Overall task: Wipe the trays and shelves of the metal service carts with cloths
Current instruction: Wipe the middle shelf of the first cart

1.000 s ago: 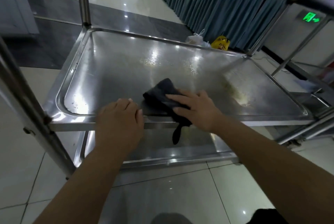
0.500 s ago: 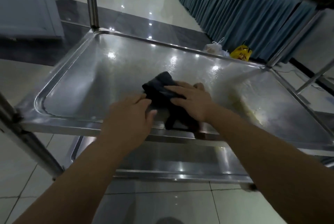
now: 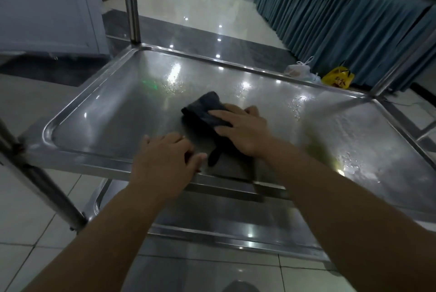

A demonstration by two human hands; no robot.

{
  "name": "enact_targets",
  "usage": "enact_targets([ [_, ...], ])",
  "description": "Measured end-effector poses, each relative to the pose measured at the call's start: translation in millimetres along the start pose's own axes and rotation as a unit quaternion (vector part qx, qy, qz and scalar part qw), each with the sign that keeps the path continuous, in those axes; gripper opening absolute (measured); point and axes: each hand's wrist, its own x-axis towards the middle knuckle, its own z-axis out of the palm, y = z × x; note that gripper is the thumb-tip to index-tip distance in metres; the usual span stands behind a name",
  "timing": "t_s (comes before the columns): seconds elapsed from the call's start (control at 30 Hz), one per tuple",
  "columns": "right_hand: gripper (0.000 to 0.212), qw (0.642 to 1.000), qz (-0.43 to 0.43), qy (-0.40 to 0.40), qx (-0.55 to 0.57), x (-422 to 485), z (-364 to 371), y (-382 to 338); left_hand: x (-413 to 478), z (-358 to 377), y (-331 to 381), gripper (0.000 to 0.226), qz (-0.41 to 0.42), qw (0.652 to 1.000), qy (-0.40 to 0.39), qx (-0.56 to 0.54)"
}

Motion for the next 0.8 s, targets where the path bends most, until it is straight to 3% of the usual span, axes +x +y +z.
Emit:
enact_targets([
  [0.07,0.045,0.999,0.049,0.011,0.018,-6,-11,34,-1,0,2,0.032,-0.007,1.0,0.007,-0.009],
  [0.2,0.044,0.958,0.288,0.01,0.011,-18,-26,85,-1,0,9,0.03,-0.02,1.0,0.012,-0.013],
  [0.27,0.047,0.962,0.272,0.003,-0.002,-20,-24,71,-1,1,9,0.03,-0.029,0.999,0.012,-0.007],
  [0.4,0.046,0.998,0.06,0.015,-0.015,-58,-12,49,-2,1,12,0.032,-0.038,0.999,-0.007,0.017],
  [0.47,0.043,0.998,-0.013,0.022,0.05,-86,-16,61,-3,1,19,0.034,-0.049,0.998,-0.015,0.031],
  [0.53,0.039,0.996,0.027,0.031,0.074,-98,-24,91,-5,5,31,0.032,-0.042,0.999,-0.006,0.025],
  [0.7,0.046,0.947,0.317,0.042,-0.035,-99,-40,148,-14,21,82,0.031,0.012,0.999,-0.007,-0.046],
  [0.8,0.046,0.957,0.284,0.023,-0.054,-99,-39,128,-17,34,107,0.034,0.032,0.999,-0.015,-0.031],
])
